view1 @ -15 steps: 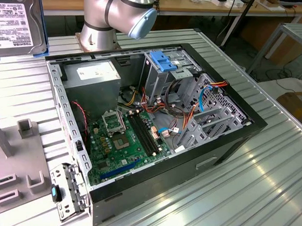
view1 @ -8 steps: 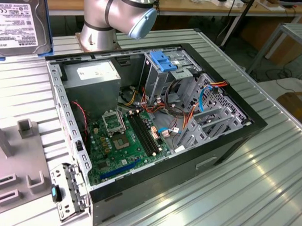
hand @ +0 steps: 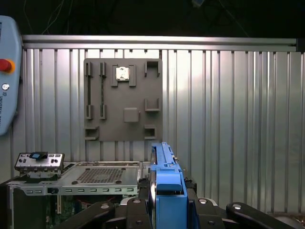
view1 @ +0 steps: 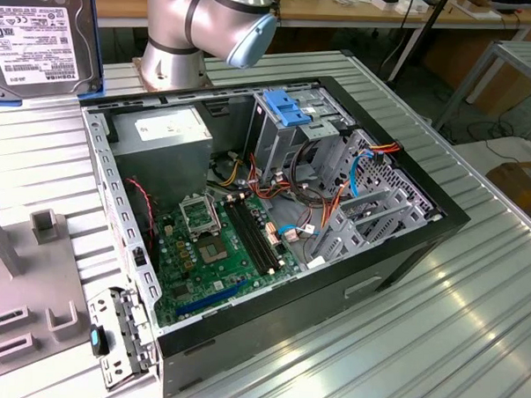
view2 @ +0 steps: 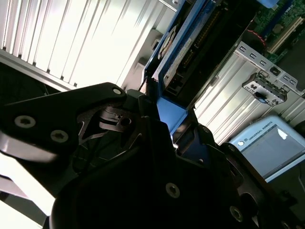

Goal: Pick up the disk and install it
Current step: 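Pick up the disk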

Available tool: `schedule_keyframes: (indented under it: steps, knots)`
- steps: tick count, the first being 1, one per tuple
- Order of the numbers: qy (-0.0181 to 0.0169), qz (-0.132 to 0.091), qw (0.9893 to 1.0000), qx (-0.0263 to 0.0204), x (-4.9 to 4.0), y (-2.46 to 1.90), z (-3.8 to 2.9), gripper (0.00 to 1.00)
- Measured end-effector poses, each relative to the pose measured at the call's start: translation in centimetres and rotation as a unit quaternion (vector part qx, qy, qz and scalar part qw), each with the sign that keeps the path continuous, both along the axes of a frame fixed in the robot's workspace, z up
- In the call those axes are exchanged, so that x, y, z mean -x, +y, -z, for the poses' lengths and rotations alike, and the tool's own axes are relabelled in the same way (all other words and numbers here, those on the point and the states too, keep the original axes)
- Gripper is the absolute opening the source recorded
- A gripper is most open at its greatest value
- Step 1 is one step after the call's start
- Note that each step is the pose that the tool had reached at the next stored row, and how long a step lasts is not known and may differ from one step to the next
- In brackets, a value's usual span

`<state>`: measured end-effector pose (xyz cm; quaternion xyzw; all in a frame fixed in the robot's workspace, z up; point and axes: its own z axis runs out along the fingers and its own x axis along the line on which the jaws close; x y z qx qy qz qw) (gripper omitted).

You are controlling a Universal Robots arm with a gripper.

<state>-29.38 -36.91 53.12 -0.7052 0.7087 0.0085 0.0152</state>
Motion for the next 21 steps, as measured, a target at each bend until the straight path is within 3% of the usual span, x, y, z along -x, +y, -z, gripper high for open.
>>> schedule_keyframes:
  steps: [9,20,21]
  knots:
    - [0.0,0.0,1.0,0.0,-1.47,0.0,0.05,0.37]
    - [0.0,0.0,1.0,0.0,-2.11,0.0,0.07,0.37]
    - [0.0,0.0,1.0,0.0,-3.16,0.0,0.09,0.37]
